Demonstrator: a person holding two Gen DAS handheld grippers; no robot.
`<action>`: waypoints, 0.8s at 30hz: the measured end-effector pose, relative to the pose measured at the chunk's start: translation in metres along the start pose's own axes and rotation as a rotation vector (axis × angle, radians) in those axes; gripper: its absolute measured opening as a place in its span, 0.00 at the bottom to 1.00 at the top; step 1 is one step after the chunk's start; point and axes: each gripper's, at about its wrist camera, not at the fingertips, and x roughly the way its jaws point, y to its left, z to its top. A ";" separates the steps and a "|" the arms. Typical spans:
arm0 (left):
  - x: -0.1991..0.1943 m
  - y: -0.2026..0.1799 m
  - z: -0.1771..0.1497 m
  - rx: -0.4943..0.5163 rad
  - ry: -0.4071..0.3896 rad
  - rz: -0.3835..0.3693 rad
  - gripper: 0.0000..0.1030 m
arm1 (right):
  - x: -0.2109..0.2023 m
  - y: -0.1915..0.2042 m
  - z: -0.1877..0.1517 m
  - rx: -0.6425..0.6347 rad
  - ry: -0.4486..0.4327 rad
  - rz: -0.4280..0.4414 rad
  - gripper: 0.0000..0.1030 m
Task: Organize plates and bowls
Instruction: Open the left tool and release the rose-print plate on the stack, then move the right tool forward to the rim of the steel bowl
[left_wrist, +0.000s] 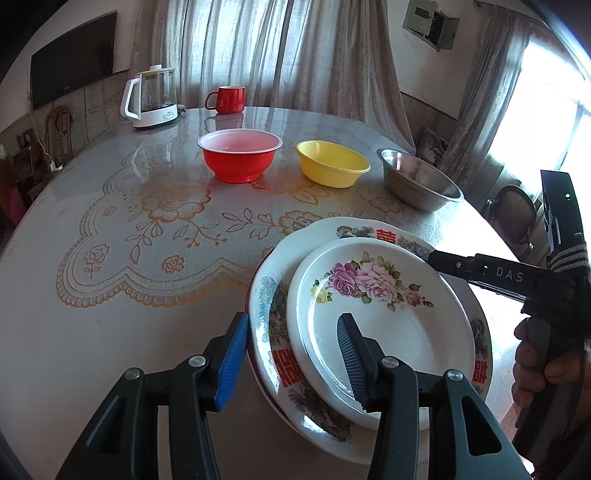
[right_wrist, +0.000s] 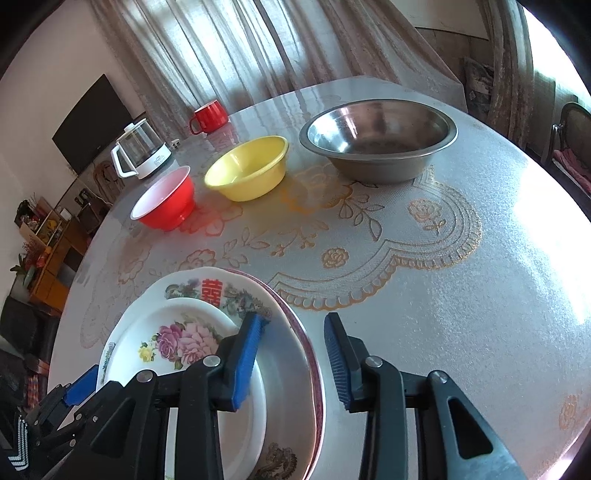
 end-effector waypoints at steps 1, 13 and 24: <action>0.000 -0.001 0.000 0.005 -0.003 0.004 0.47 | 0.000 0.000 0.000 -0.001 0.000 0.002 0.36; -0.010 0.009 0.003 -0.031 -0.023 0.005 0.48 | -0.003 -0.006 -0.003 -0.009 0.002 0.009 0.37; -0.003 0.010 0.013 -0.022 0.006 0.020 0.48 | -0.008 -0.016 0.009 0.002 -0.014 0.016 0.40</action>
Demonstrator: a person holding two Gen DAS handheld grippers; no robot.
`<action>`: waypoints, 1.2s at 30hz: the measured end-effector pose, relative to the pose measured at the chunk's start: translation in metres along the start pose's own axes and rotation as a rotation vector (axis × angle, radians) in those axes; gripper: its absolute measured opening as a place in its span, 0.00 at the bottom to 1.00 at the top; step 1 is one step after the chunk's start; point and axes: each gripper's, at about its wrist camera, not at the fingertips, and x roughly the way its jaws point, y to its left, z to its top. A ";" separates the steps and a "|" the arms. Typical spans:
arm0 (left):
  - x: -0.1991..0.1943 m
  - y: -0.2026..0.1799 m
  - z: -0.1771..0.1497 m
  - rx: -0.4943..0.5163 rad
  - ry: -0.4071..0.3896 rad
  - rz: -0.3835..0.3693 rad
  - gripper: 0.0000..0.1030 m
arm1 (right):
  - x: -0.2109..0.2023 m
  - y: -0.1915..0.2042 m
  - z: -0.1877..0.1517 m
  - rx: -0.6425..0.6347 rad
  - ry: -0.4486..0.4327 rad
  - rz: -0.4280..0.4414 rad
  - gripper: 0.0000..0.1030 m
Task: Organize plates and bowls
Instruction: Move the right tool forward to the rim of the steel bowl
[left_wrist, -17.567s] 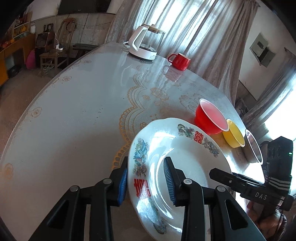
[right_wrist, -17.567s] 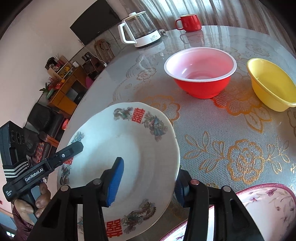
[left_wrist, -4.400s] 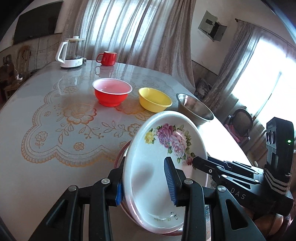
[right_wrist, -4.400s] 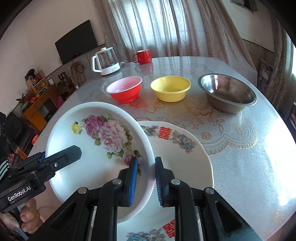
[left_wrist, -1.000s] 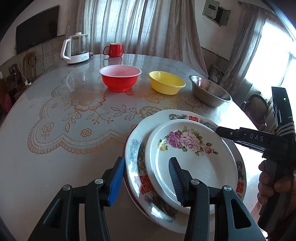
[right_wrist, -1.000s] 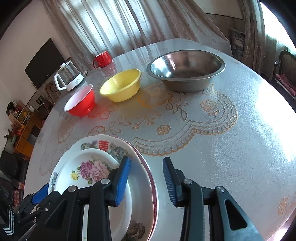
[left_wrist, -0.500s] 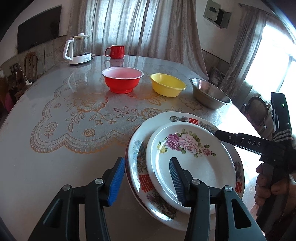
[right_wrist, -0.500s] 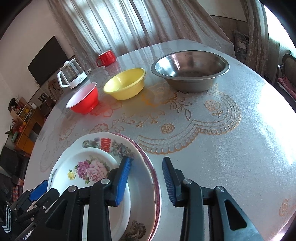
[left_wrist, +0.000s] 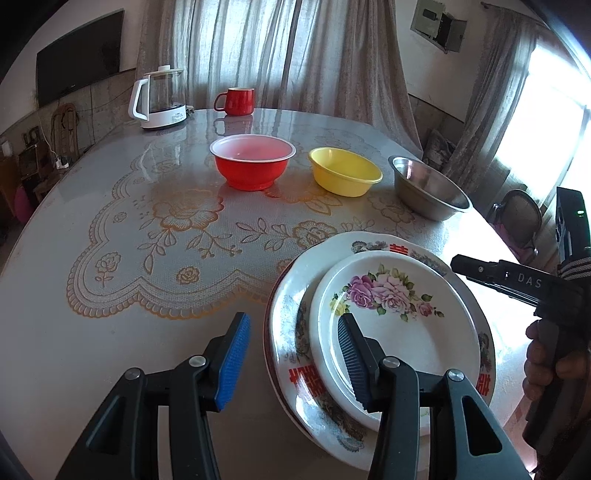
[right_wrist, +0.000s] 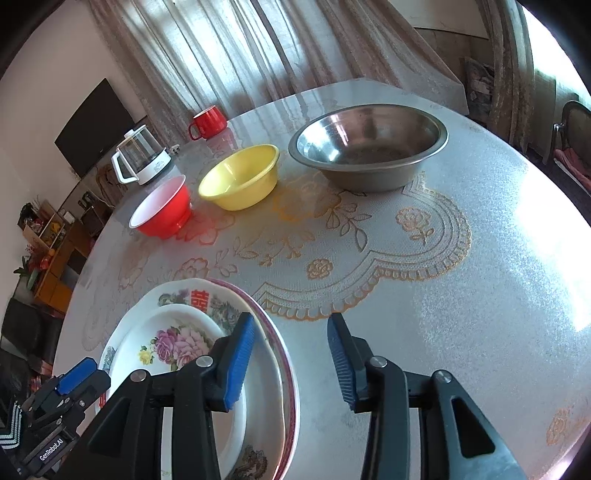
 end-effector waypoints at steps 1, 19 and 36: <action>0.001 0.000 0.000 0.004 0.001 -0.002 0.48 | -0.001 0.000 0.002 -0.005 -0.002 0.005 0.40; -0.001 -0.009 0.010 0.053 -0.037 0.027 0.52 | 0.002 -0.050 0.057 0.119 -0.091 -0.131 0.40; 0.008 -0.014 0.013 0.064 -0.019 0.028 0.55 | 0.020 -0.109 0.123 0.305 -0.134 -0.140 0.56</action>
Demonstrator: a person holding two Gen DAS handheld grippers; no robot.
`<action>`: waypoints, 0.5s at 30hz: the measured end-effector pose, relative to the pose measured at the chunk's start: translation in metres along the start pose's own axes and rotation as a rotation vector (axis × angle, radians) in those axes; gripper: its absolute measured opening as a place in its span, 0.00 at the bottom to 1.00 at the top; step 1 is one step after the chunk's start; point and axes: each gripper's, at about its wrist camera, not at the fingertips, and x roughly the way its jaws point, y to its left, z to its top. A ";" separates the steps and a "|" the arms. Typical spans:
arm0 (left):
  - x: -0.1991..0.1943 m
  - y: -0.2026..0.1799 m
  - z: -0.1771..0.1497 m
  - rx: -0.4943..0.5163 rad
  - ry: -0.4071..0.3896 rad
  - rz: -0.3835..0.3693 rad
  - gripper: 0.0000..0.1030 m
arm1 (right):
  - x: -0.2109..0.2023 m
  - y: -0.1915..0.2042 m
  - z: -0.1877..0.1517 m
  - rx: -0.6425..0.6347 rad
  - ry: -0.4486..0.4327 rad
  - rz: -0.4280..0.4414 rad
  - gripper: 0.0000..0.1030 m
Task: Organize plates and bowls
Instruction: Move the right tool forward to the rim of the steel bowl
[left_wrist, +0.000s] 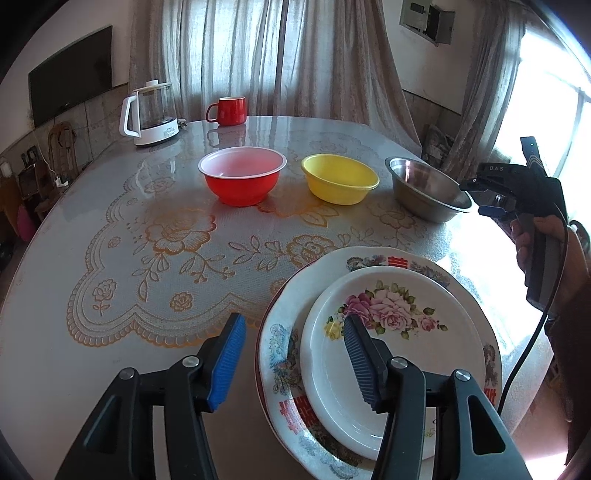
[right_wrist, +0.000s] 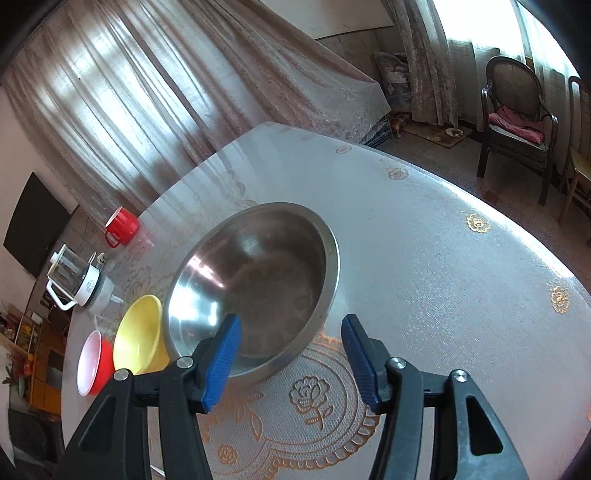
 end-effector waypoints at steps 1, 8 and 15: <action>0.001 0.000 0.000 0.002 0.003 0.001 0.55 | 0.002 0.001 0.002 0.002 0.002 0.002 0.56; 0.006 -0.001 0.005 0.002 0.023 -0.003 0.55 | 0.018 0.008 0.012 -0.026 0.035 -0.033 0.62; 0.007 -0.008 0.013 0.035 0.016 -0.025 0.55 | 0.034 0.002 0.016 -0.033 0.078 -0.072 0.62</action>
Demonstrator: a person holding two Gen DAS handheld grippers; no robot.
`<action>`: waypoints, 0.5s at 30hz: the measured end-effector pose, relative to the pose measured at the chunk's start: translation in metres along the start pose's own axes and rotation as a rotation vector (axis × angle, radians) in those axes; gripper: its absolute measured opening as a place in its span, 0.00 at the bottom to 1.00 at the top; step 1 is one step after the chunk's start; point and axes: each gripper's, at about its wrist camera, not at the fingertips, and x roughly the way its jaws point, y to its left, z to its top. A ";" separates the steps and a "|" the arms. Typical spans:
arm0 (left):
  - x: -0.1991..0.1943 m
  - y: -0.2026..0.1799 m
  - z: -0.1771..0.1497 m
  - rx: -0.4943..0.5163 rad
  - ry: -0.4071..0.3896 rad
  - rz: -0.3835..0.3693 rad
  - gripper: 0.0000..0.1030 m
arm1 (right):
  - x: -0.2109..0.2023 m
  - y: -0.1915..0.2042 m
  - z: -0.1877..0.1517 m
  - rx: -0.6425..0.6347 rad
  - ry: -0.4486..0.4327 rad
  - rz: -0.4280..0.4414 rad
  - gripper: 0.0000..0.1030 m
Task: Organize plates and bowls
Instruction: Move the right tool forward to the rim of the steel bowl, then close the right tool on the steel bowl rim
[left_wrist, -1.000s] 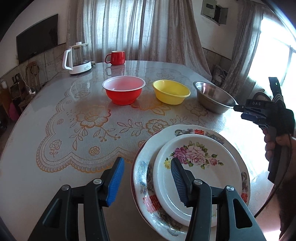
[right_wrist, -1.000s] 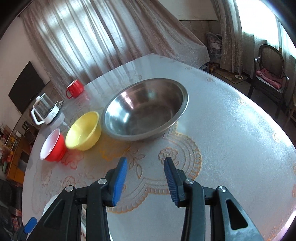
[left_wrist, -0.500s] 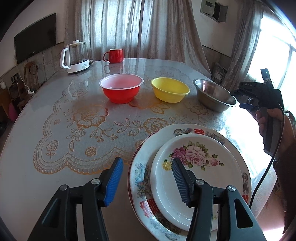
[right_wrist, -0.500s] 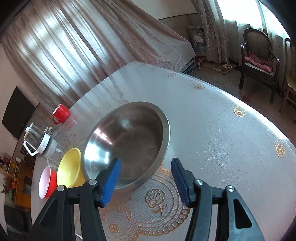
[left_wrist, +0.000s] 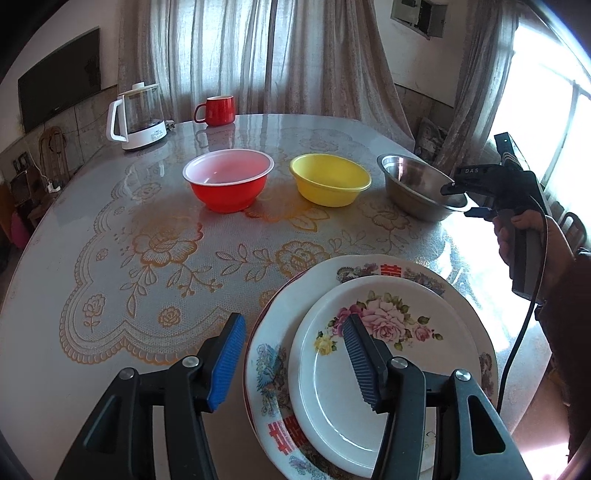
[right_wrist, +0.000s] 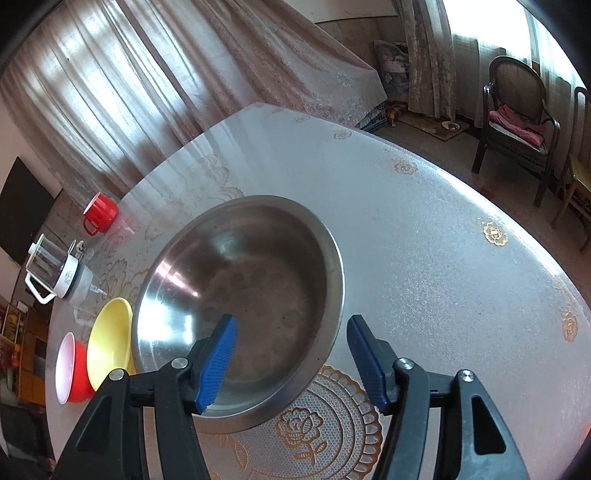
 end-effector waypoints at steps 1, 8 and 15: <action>0.001 -0.001 0.002 0.007 0.001 -0.003 0.55 | 0.002 0.000 0.000 -0.006 0.010 -0.004 0.61; 0.012 -0.013 0.018 0.038 0.025 -0.056 0.55 | 0.006 0.005 -0.009 -0.078 0.062 -0.016 0.55; 0.018 -0.024 0.031 0.055 0.038 -0.092 0.58 | -0.001 0.001 -0.012 -0.090 0.091 0.050 0.28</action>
